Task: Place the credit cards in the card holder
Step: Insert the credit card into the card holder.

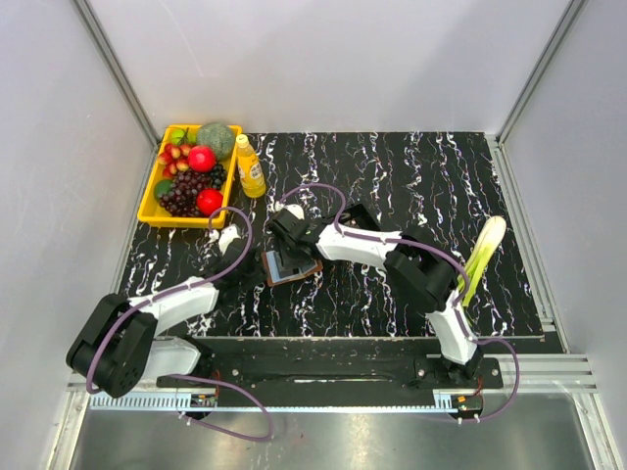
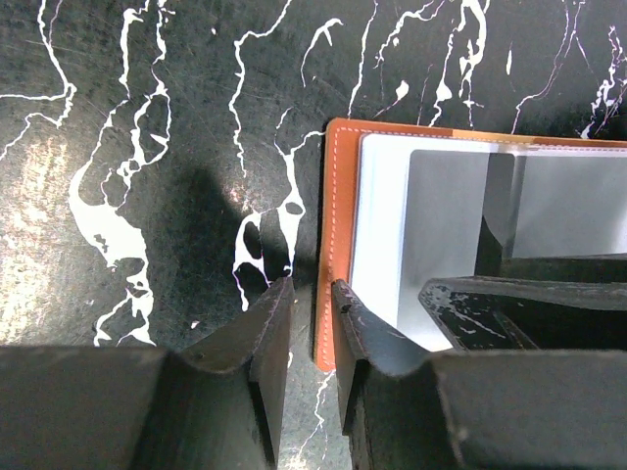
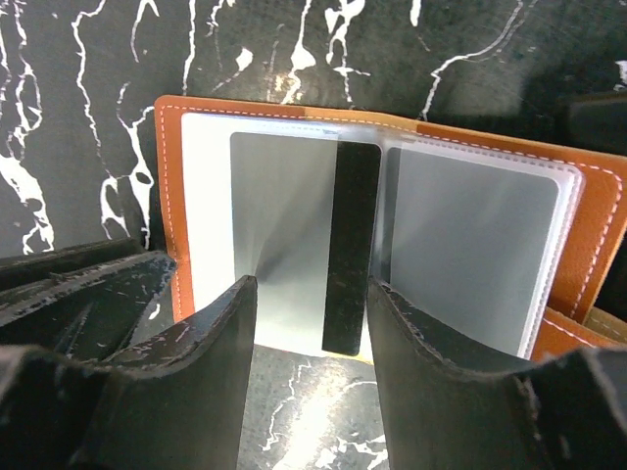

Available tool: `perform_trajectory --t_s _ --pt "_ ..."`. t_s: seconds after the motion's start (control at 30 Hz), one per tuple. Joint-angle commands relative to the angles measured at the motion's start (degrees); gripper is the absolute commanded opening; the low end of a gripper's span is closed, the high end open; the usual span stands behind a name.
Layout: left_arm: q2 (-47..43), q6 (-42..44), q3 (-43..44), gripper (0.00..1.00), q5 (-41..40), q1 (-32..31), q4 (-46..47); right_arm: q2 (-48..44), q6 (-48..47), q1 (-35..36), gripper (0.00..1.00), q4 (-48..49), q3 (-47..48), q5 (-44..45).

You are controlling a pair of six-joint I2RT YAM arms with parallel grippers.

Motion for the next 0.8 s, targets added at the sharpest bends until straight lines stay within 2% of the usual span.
perform_trajectory --t_s 0.0,0.43,0.53,0.77 --pt "1.88 0.01 -1.09 0.27 -0.32 0.32 -3.99 -4.72 -1.86 -0.07 0.54 -2.76 0.33 3.92" --pt "7.41 1.33 -0.39 0.24 6.61 0.32 2.32 0.11 -0.71 -0.24 0.53 -0.04 1.47 -6.53" --pt "7.68 0.71 -1.26 0.24 7.50 0.32 4.17 0.11 -0.27 -0.42 0.49 0.75 1.30 -9.34" --pt "6.28 1.06 -1.36 0.24 5.65 0.32 2.60 -2.18 1.83 -2.70 0.52 3.22 -2.83 -6.98"
